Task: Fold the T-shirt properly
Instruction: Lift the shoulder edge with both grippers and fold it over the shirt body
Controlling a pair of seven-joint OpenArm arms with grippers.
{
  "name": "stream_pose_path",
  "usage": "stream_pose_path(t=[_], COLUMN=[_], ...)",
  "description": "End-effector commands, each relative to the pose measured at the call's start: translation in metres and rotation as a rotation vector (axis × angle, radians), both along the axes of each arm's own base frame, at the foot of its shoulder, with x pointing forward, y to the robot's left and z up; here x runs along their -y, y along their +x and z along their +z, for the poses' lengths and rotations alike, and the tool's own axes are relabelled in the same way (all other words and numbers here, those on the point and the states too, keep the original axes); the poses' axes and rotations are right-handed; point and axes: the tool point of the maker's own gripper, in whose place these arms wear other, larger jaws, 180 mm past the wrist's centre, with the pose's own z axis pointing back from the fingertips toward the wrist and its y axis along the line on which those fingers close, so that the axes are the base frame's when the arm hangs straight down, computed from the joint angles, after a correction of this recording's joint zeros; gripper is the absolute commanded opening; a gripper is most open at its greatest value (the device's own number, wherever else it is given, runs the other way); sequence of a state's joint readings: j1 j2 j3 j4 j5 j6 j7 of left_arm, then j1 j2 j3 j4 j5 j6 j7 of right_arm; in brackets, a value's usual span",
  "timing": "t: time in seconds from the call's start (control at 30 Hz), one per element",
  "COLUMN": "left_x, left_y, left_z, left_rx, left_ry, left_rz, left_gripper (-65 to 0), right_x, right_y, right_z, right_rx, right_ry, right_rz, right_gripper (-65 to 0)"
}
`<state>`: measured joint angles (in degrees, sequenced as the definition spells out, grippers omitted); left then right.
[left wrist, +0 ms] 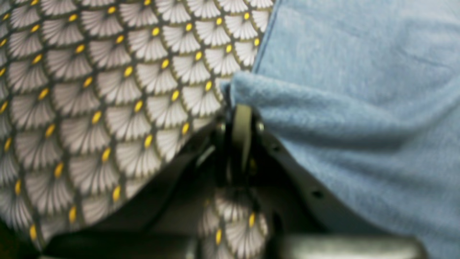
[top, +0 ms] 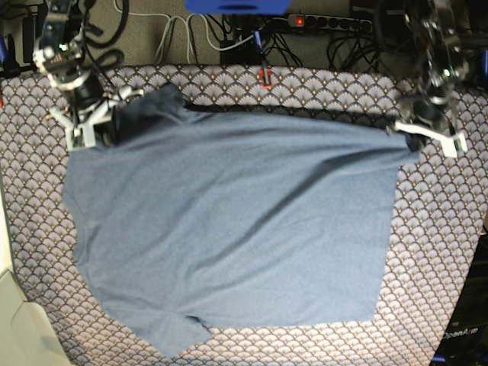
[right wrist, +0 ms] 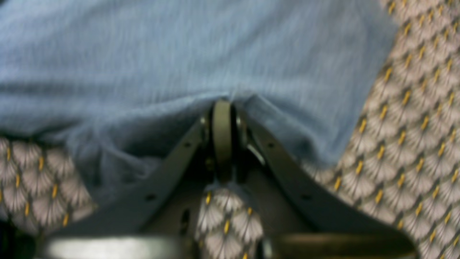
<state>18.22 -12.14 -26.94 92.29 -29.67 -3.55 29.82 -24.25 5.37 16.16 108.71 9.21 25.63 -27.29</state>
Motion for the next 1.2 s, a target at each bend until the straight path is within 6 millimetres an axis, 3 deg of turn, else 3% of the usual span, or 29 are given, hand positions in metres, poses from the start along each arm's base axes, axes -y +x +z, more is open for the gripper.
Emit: stream_pose_path(t=[0.0,0.3,0.6,0.77,1.03,1.17], left_x=[-0.008,-0.002,0.005,0.020,0.029,0.019], left_y=[0.013,0.063,0.087,0.105,0.138,0.152], left_z=[0.017,0.050,0.033,0.031,0.045,0.046], left_rx=[0.048,0.111,0.049,0.002,-0.016,-0.030], left_ry=[0.020,-0.013,-0.071,0.065,0.262,0.281], left_rz=[0.004,-0.020,-0.039,-0.132,-0.199,-0.183], left_gripper=[-64.3,-64.3,-64.3,-64.4,-64.4,-64.4], right_x=[0.002,0.013,0.060,0.084,0.058,0.053], right_y=[0.008,0.060,0.110,0.137,0.169,0.185], right_z=[0.010,0.030,0.027,0.038,0.032,0.028], right_rx=[0.034,0.045,0.029,0.039,0.010,-0.006], right_ry=[-0.006,-0.047,-0.105,-0.133,-0.174,-0.238], right_rz=[0.003,-0.003,-0.031,-0.047,0.065,0.069], right_gripper=[-65.0,-65.0,-65.0,-65.0,-65.0,-65.0])
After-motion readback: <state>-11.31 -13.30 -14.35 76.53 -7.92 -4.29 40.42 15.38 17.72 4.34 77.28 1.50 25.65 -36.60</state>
